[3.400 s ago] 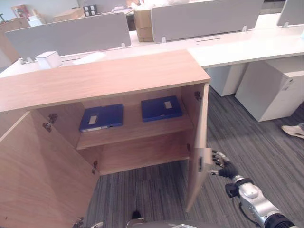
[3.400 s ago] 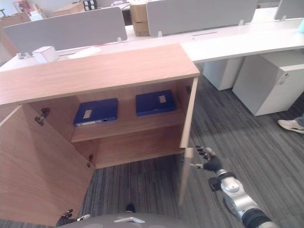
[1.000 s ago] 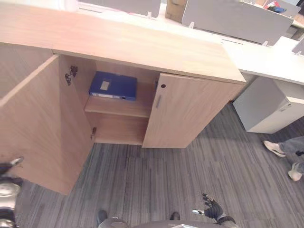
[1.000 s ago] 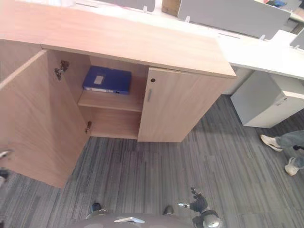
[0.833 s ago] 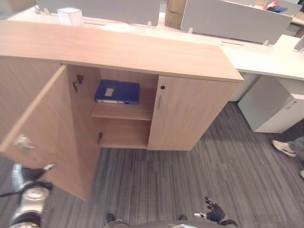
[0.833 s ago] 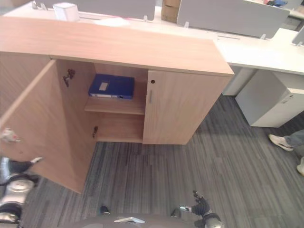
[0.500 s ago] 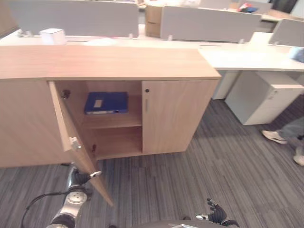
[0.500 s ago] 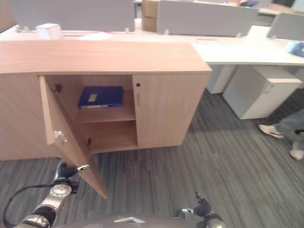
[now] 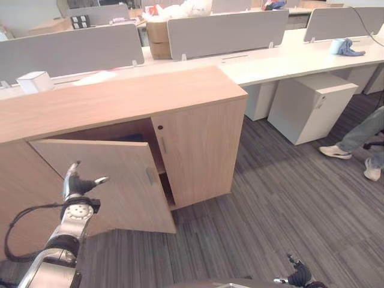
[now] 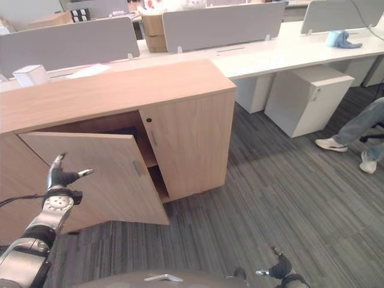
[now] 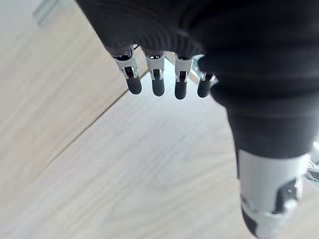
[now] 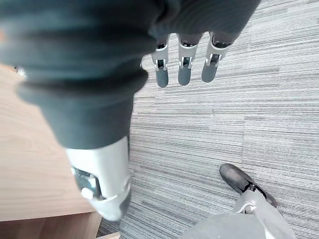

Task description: Put the empty folder in the office cabinet

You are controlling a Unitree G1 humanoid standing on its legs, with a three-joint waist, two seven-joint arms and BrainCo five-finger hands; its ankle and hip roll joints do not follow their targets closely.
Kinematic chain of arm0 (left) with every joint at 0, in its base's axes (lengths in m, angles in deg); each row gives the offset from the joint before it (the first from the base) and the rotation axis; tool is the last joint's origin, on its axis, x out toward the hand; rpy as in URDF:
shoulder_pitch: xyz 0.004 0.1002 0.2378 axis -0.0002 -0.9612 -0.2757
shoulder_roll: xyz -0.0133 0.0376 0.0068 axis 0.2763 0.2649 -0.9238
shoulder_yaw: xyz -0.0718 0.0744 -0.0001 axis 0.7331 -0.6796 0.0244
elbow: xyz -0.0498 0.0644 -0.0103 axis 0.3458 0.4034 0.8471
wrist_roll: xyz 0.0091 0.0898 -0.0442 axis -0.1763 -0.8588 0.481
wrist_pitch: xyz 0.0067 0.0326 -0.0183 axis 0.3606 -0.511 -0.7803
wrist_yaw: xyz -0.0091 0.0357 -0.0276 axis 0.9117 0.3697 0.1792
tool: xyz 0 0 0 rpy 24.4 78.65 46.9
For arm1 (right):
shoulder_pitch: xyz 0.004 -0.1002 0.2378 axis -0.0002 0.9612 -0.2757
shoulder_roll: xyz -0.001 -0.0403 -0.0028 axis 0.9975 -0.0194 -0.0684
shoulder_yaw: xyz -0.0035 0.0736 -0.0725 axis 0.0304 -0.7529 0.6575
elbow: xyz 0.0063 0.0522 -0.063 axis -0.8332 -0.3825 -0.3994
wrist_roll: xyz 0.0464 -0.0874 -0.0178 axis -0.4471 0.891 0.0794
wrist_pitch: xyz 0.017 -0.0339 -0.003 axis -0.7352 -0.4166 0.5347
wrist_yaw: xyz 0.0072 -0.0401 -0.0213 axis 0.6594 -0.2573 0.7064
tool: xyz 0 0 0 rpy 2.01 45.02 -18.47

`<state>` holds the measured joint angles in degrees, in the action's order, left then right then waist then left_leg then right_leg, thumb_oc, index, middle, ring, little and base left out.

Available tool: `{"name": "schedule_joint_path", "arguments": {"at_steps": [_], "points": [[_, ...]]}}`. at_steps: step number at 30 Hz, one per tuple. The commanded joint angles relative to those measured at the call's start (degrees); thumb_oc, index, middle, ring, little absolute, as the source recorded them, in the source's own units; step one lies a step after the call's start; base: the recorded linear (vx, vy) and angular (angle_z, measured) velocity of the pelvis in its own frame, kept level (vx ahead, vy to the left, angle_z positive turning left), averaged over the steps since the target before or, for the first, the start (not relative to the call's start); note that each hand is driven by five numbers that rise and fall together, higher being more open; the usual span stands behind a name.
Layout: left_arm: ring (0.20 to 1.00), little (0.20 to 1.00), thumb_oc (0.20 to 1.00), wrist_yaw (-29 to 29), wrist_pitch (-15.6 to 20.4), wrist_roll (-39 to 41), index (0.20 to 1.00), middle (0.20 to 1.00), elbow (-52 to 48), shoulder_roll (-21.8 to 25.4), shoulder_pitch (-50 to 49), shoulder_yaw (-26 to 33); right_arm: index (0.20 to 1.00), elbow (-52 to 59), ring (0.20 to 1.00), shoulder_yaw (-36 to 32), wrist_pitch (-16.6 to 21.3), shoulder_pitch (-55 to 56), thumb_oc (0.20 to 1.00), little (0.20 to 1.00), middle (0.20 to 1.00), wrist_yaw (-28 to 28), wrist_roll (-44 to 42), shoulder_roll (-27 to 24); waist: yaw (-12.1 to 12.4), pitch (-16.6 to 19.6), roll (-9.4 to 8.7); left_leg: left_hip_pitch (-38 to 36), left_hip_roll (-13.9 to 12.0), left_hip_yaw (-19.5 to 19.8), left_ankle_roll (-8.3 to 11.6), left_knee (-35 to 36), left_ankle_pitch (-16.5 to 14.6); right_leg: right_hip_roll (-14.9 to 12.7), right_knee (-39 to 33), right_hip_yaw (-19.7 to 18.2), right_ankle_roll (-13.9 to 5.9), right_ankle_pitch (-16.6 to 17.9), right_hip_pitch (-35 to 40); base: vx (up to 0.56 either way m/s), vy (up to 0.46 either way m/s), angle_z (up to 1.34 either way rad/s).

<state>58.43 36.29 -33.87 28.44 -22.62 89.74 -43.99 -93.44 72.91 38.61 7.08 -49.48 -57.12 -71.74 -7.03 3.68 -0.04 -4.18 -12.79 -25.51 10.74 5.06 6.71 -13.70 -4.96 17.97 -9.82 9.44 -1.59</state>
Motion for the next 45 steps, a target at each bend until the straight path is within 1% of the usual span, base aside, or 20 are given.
{"name": "schedule_joint_path", "arguments": {"at_steps": [1,3,5,6,8,10,14,16,17,19,21,22,23,24,27,29,30,31,35,45], "points": [[1.0,1.0,1.0,0.3,1.3,0.0,1.0,1.0,0.9,1.9,3.9,2.5,1.0,-0.2,1.0,-0.4,0.7,-4.3,1.0,1.0,1.0,-1.3,0.0,1.5,1.6,-4.5,-2.57,-3.5,1.0,2.3,-1.26,-0.1,-4.7,-3.1,0.3,1.1,-2.79,0.7,0.9,0.01,0.05,0.11],[1.0,1.0,1.0,-0.6,1.3,-0.2,1.0,1.0,1.4,-0.9,1.8,1.4,1.0,-1.0,1.0,-0.3,0.5,-4.8,1.0,1.0,1.0,-1.3,-0.4,2.2,1.9,-4.8,-2.75,-3.1,1.4,3.1,-1.47,-0.1,-4.9,-3.3,0.4,0.7,-2.73,0.2,1.3,0.0,-0.013,0.16],[1.0,1.0,1.0,-1.3,1.3,0.5,1.0,1.0,1.1,-3.7,-0.2,0.0,1.0,-1.7,1.0,-0.7,0.1,-5.9,1.0,1.0,1.0,-1.4,-1.4,2.5,1.2,-5.4,-2.65,-1.6,0.6,4.3,-1.5,-0.1,-4.1,-1.8,0.7,-3.9,-2.11,-1.0,0.5,-0.04,-0.069,0.3],[1.0,1.0,1.0,-1.3,1.3,0.5,1.0,1.0,1.1,-3.7,-0.2,0.0,1.0,-1.7,1.0,-0.7,0.1,-5.9,1.0,1.0,1.0,-1.4,-1.4,2.5,1.2,-5.4,-2.65,-1.6,0.6,4.3,-1.5,-0.1,-4.1,-1.8,0.7,-3.9,-2.11,-1.0,0.5,-0.05,-0.071,0.35],[1.0,1.0,1.0,-2.4,1.4,2.0,1.0,1.0,2.2,-6.3,-3.1,-0.4,1.0,-1.4,1.0,-0.9,0.2,-6.1,1.0,1.0,1.0,-1.2,-2.8,3.0,0.2,-6.0,-2.34,-0.9,-0.7,4.8,-1.32,-0.1,-3.3,1.9,1.6,-13.4,-1.35,-3.7,-0.8,-0.02,-0.069,0.67],[1.0,1.0,1.0,-4.6,1.0,1.2,1.0,1.0,2.6,-9.9,-8.6,-1.0,1.0,-2.9,1.0,-1.6,0.3,-5.9,1.0,1.0,1.0,-1.3,-2.9,3.3,1.1,-6.1,-1.58,-0.6,-1.5,6.6,-1.38,-0.1,-2.3,4.4,2.4,-16.2,0.16,-5.9,-0.4,0.01,-0.187,0.5],[1.0,1.0,1.0,-7.4,0.2,0.9,1.0,1.0,1.8,-12.4,-13.7,-1.7,1.0,-4.0,1.0,-2.1,0.3,-6.4,1.0,1.0,1.0,-1.4,-2.2,2.7,2.2,-6.6,-0.72,0.7,-3.4,8.7,-0.66,-3.0,-1.0,6.6,1.5,-14.2,1.76,-7.4,2.1,0.03,-0.206,0.22],[1.0,1.0,1.0,-8.9,-0.6,0.5,1.0,1.0,3.2,-13.7,-16.2,-2.2,1.0,-3.8,1.0,-1.9,0.2,-7.5,1.0,1.0,1.0,-1.4,-2.0,1.7,4.1,-8.8,-0.99,5.3,-3.8,13.1,-0.21,-11.4,1.2,7.8,1.2,-13.1,3.68,-8.3,3.9,-0.07,-0.224,0.41],[1.0,1.0,1.0,-9.0,-0.8,0.2,1.0,1.0,4.3,-14.3,-16.7,-2.4,1.0,-3.8,1.0,-1.7,0.0,-8.3,1.0,1.0,1.0,-1.6,-2.2,1.3,4.9,-10.0,-1.3,7.2,-2.3,16.8,-0.58,-14.2,1.6,8.0,1.1,-12.7,4.19,-8.5,4.5,-0.1,-0.218,0.36],[1.0,1.0,1.0,-9.4,-1.0,-0.5,1.0,1.0,6.0,-15.0,-17.5,-2.7,1.0,-3.7,1.0,-1.5,0.0,-9.0,1.0,1.0,1.0,-1.6,-2.4,1.2,5.5,-10.4,-2.11,9.2,0.9,19.6,-1.5,-15.2,0.5,7.9,1.0,-12.5,4.66,-8.2,4.4,-0.05,-0.153,0.27],[1.0,1.0,1.0,-9.6,-1.1,-1.1,1.0,1.0,7.7,-15.9,-18.8,-2.5,1.0,-4.1,1.0,-0.8,0.0,-9.7,1.0,1.0,1.0,-1.6,-2.5,1.4,6.5,-10.6,-2.8,9.9,5.2,21.0,-3.32,-15.0,-2.7,7.9,0.8,-12.7,4.89,-8.0,4.3,0.0,-0.109,-0.01],[1.0,1.0,1.0,-9.6,-1.1,-1.1,1.0,1.0,7.7,-15.9,-18.8,-2.5,1.0,-4.1,1.0,-0.8,0.0,-9.7,1.0,1.0,1.0,-1.6,-2.5,1.4,6.5,-10.6,-2.8,9.9,5.2,21.0,-3.32,-15.0,-2.7,7.9,0.8,-12.7,4.89,-8.0,4.3,0.01,-0.064,0.02],[1.0,1.0,1.0,-9.8,-1.3,-1.1,1.0,1.0,8.3,-16.3,-19.0,-2.4,1.0,-4.3,1.0,-0.6,0.0,-10.1,1.0,1.0,1.0,-1.7,-2.5,1.6,6.8,-10.4,-2.93,9.9,7.3,21.1,-4.33,-14.2,-4.6,8.0,0.7,-12.9,4.93,-8.0,4.2,0.01,-0.062,0.04],[1.0,1.0,1.0,-9.8,-1.2,-1.3,1.0,1.0,9.0,-16.9,-19.6,-2.5,1.0,-5.1,1.0,-0.2,0.0,-10.9,1.0,1.0,1.0,-1.8,-2.6,1.8,7.4,-10.2,-2.77,9.9,11.0,21.9,-5.86,-13.3,-6.3,8.8,0.6,-13.2,5.19,-7.7,3.6,0.02,-0.068,0.08],[1.0,1.0,1.0,-9.9,-1.2,-1.4,1.0,1.0,10.4,-17.2,-19.3,-2.6,1.0,-5.6,1.0,0.4,0.0,-11.5,1.0,1.0,1.0,-1.9,-2.8,2.3,7.6,-10.2,-2.45,9.6,13.3,22.7,-6.84,-12.4,-6.8,9.5,0.7,-13.3,5.36,-7.8,3.5,0.0,-0.016,-0.05],[1.0,1.0,1.0,-9.9,-1.2,-1.4,1.0,1.0,10.4,-17.2,-19.3,-2.6,1.0,-5.6,1.0,0.4,0.0,-11.5,1.0,1.0,1.0,-1.9,-2.8,2.3,7.6,-10.2,-2.45,9.6,13.3,22.7,-6.84,-12.4,-6.8,9.5,0.7,-13.3,5.36,-7.8,3.5,0.01,0.013,-0.02],[1.0,1.0,1.0,-10.0,-1.4,-1.8,1.0,1.0,10.2,-17.1,-19.7,-2.6,1.0,-5.3,1.0,0.7,0.0,-11.4,1.0,1.0,1.0,-1.8,-2.8,2.6,7.4,-9.6,-1.88,7.5,13.6,21.9,-8.08,-9.9,-6.9,10.5,0.8,-13.2,5.45,-7.9,3.5,0.02,0.026,0.05],[1.0,1.0,1.0,-10.0,-1.4,-1.8,1.0,1.0,10.2,-17.1,-19.7,-2.6,1.0,-5.3,1.0,0.7,0.0,-11.4,1.0,1.0,1.0,-1.8,-2.8,2.6,7.4,-9.6,-1.88,7.5,13.6,21.9,-8.08,-9.9,-6.9,10.5,0.8,-13.2,5.45,-7.9,3.5,0.05,0.063,-0.1],[1.0,1.0,1.0,-10.1,-1.3,-2.4,1.0,1.0,9.5,-16.0,-19.0,-2.9,1.0,-7.1,1.0,1.4,-0.4,-11.1,1.0,1.0,1.0,-1.2,-2.6,3.8,7.3,-7.8,-1.46,3.2,13.7,22.2,-8.52,-2.0,-5.1,11.2,0.7,-12.5,5.2,-8.0,3.6,0.06,0.088,-0.11],[1.0,1.0,1.0,-10.9,-3.1,-1.0,1.0,1.0,16.5,-17.5,-17.6,-1.0,1.0,-12.7,1.0,1.7,-1.6,-11.4,1.0,1.0,1.0,-0.3,-3.5,6.8,8.1,-6.7,-2.06,1.7,13.5,22.2,-8.65,-0.1,-5.3,10.8,0.9,-12.3,4.73,-8.1,4.3,0.04,0.034,0.05]]}}
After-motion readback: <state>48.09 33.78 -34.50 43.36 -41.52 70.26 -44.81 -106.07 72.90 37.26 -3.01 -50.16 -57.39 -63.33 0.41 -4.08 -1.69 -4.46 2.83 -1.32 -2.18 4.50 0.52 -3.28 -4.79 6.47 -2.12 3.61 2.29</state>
